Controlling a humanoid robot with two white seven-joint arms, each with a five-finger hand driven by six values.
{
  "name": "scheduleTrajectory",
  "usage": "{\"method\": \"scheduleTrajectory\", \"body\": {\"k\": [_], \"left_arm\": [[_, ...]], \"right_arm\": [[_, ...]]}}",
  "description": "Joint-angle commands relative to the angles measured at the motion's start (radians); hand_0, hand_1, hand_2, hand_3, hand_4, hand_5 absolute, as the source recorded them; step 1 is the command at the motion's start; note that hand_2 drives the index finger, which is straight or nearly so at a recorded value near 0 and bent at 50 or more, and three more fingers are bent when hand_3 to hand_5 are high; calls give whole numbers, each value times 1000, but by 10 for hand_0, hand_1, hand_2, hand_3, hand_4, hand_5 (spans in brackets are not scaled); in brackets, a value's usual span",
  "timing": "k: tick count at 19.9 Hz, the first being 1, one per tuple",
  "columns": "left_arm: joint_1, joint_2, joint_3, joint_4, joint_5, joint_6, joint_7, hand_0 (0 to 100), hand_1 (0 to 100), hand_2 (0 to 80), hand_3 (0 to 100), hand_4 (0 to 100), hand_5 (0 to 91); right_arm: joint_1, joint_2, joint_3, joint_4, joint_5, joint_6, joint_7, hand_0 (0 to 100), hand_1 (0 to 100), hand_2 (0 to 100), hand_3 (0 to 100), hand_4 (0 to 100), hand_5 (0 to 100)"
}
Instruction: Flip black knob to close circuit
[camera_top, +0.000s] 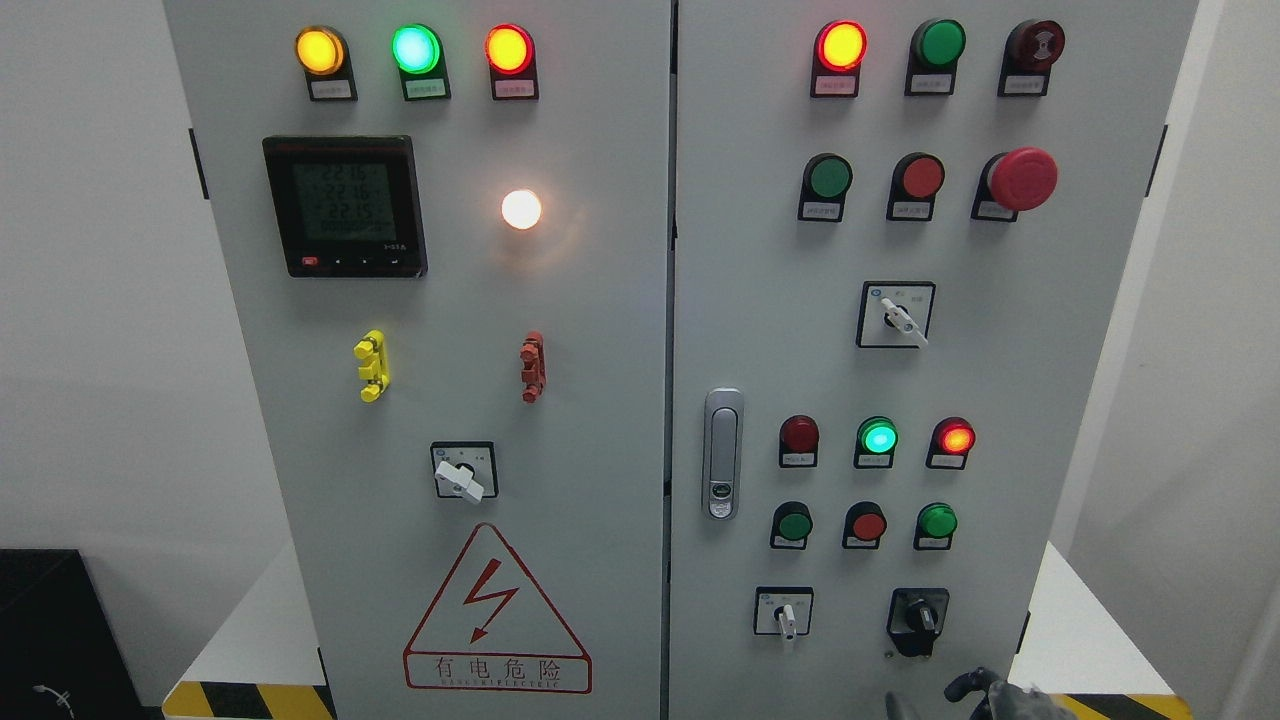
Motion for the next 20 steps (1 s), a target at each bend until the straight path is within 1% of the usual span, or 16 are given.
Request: {"method": "scheduleTrajectory", "body": {"k": [1, 3, 5, 7, 8, 10, 12, 14, 16, 18, 19, 20], "left_arm": [[0, 0, -20, 22, -21, 0, 0, 0, 0, 0, 0, 0, 0], [0, 0, -20, 23, -21, 0, 0, 0, 0, 0, 0, 0, 0], [0, 0, -20, 22, -21, 0, 0, 0, 0, 0, 0, 0, 0], [0, 0, -20, 23, -21, 0, 0, 0, 0, 0, 0, 0, 0], [0, 0, -20, 23, -21, 0, 0, 0, 0, 0, 0, 0, 0], [0, 0, -20, 23, -21, 0, 0, 0, 0, 0, 0, 0, 0], [0, 0, -20, 22, -21, 0, 0, 0, 0, 0, 0, 0, 0], [0, 0, -20, 23, -21, 0, 0, 0, 0, 0, 0, 0, 0], [0, 0, -20, 22, -21, 0, 0, 0, 0, 0, 0, 0, 0], [0, 0, -20, 23, -21, 0, 0, 0, 0, 0, 0, 0, 0], [0, 0, -20, 22, -21, 0, 0, 0, 0, 0, 0, 0, 0], [0, 0, -20, 22, -21, 0, 0, 0, 0, 0, 0, 0, 0]], "right_arm": [[89, 20, -18, -75, -389, -58, -102, 0, 67, 212, 472, 419, 277], [129, 17, -33, -75, -492, -100, -119, 0, 66, 199, 431, 381, 244], [149, 16, -39, -73, -610, -137, -129, 0, 64, 185, 391, 349, 202], [170, 14, -41, -73, -750, -167, -126, 0, 48, 141, 311, 270, 120], [179, 14, -41, -73, -811, -192, -123, 0, 39, 124, 281, 238, 104], [192, 14, -41, -69, -883, -229, -117, 0, 36, 75, 205, 152, 0], [196, 14, -42, -66, -931, -236, -103, 0, 33, 43, 171, 98, 0], [198, 14, -42, -66, -989, -239, -73, 0, 31, 26, 146, 68, 0], [202, 14, -42, -58, -1017, -239, -57, 0, 28, 0, 97, 9, 0], [204, 14, -42, -50, -1019, -246, -33, 0, 17, 0, 49, 0, 0], [205, 14, -42, -49, -1019, -250, -22, 0, 17, 0, 42, 0, 0], [205, 14, -42, -46, -1019, -252, -19, 0, 13, 0, 21, 0, 0]]}}
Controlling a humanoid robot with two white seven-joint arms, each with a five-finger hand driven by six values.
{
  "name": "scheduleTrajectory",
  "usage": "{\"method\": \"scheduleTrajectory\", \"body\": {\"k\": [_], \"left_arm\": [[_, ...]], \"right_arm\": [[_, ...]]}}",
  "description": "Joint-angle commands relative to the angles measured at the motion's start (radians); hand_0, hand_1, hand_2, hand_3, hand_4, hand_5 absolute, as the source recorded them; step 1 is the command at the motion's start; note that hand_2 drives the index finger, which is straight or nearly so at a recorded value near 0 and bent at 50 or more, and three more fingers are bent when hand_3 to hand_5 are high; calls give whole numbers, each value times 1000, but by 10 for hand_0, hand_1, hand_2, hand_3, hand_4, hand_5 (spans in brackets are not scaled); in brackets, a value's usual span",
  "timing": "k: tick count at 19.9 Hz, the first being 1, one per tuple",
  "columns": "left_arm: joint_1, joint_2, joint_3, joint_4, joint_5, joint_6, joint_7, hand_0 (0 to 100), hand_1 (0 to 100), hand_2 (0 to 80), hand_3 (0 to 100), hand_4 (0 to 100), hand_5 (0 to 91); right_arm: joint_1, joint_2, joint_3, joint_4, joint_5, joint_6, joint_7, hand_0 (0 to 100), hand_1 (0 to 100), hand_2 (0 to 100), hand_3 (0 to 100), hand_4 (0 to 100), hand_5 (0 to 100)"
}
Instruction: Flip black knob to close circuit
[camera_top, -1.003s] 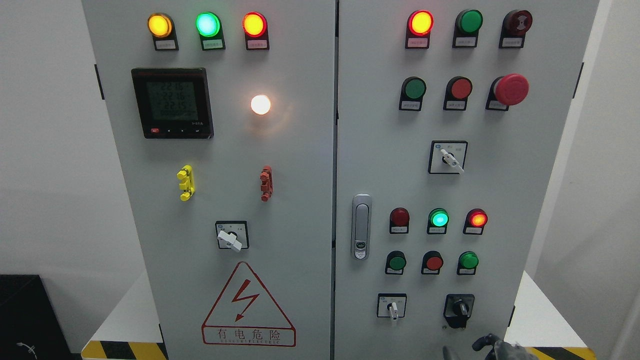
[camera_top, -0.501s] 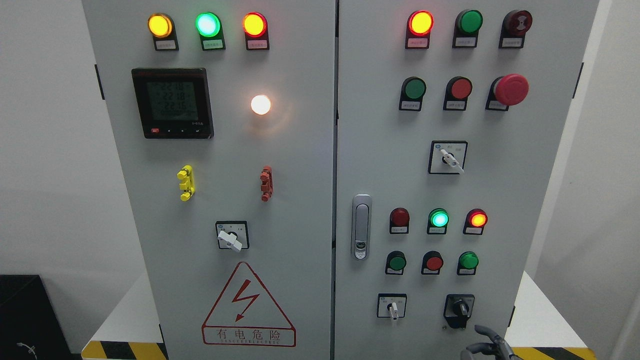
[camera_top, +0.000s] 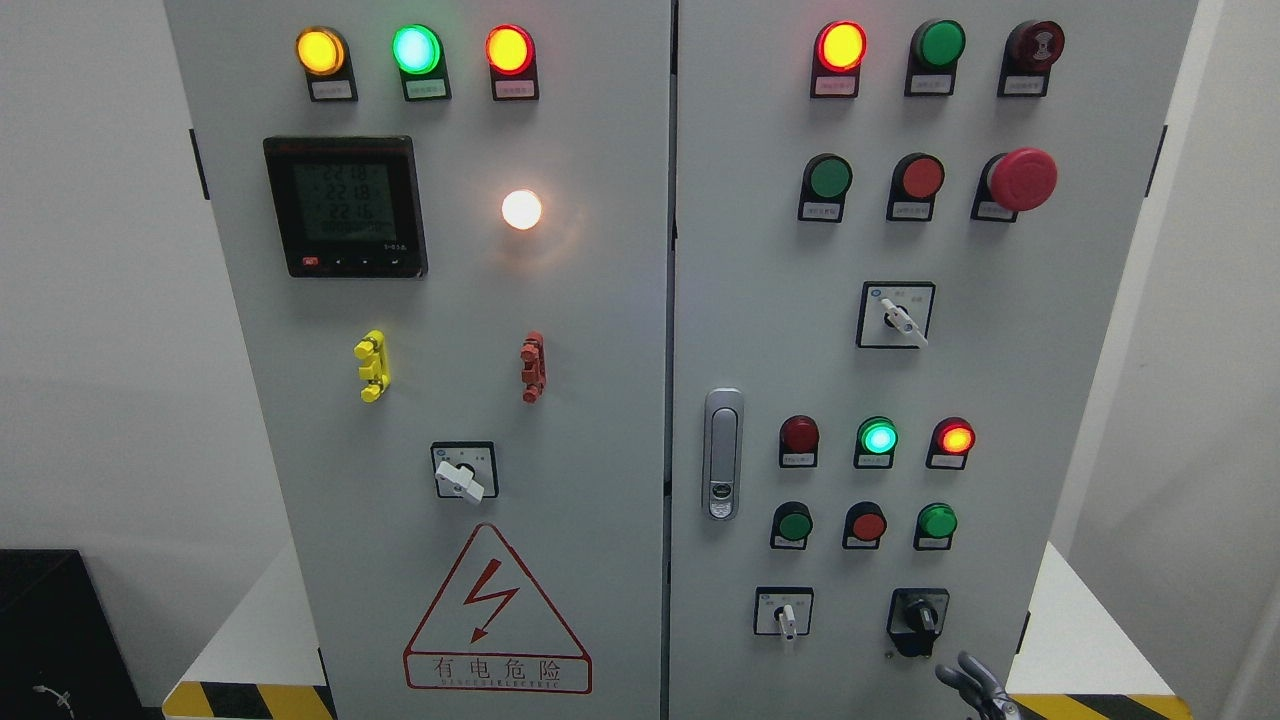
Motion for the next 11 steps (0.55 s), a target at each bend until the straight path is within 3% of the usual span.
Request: {"method": "scheduleTrajectory", "body": {"k": [1, 11], "left_arm": [[0, 0, -20, 23, -21, 0, 0, 0, 0, 0, 0, 0, 0], [0, 0, -20, 23, -21, 0, 0, 0, 0, 0, 0, 0, 0]], "right_arm": [[15, 2, -8, 8, -84, -7, 25, 0, 10, 0, 7, 0, 0], [21, 2, -8, 12, -86, -16, 23, 0, 1, 0, 0, 0, 0]]}}
